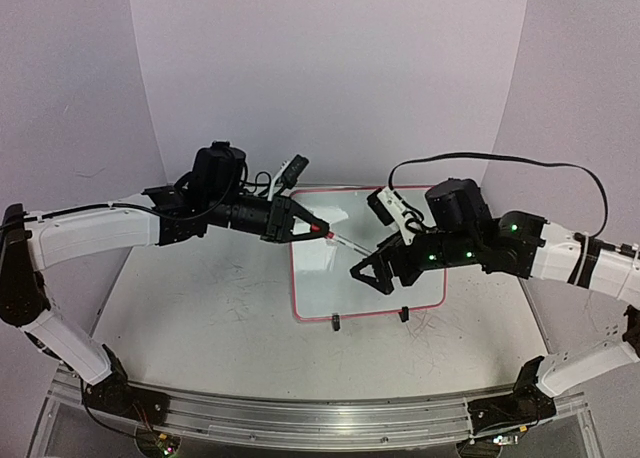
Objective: Write a sentence on the whiteboard
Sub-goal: Pass from the right arm to the left, then open the pen cap from the whiteboard marker.
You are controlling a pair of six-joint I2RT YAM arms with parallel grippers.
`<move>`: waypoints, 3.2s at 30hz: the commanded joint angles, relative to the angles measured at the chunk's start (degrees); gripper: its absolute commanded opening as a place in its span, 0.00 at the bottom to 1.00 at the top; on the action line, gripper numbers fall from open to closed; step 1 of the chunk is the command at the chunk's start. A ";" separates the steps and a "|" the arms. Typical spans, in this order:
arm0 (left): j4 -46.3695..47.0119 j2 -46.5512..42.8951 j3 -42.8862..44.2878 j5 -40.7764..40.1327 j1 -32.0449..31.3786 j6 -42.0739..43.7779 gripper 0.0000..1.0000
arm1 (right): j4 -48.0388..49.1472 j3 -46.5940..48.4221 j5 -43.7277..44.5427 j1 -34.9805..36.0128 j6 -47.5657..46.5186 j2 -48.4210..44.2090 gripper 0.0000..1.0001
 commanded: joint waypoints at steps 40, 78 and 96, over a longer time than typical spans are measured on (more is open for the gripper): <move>39.67 -8.88 -12.27 -19.31 -0.02 -12.89 0.00 | 59.48 -10.14 -6.38 0.05 45.39 4.43 0.98; 47.13 -5.06 -13.22 -14.66 -0.69 -18.25 0.00 | 75.26 -4.95 -0.49 -0.59 53.57 10.99 0.30; 47.49 -6.78 -14.51 -14.98 -0.69 -17.63 0.00 | 78.54 -4.90 -6.74 -1.71 56.05 12.49 0.13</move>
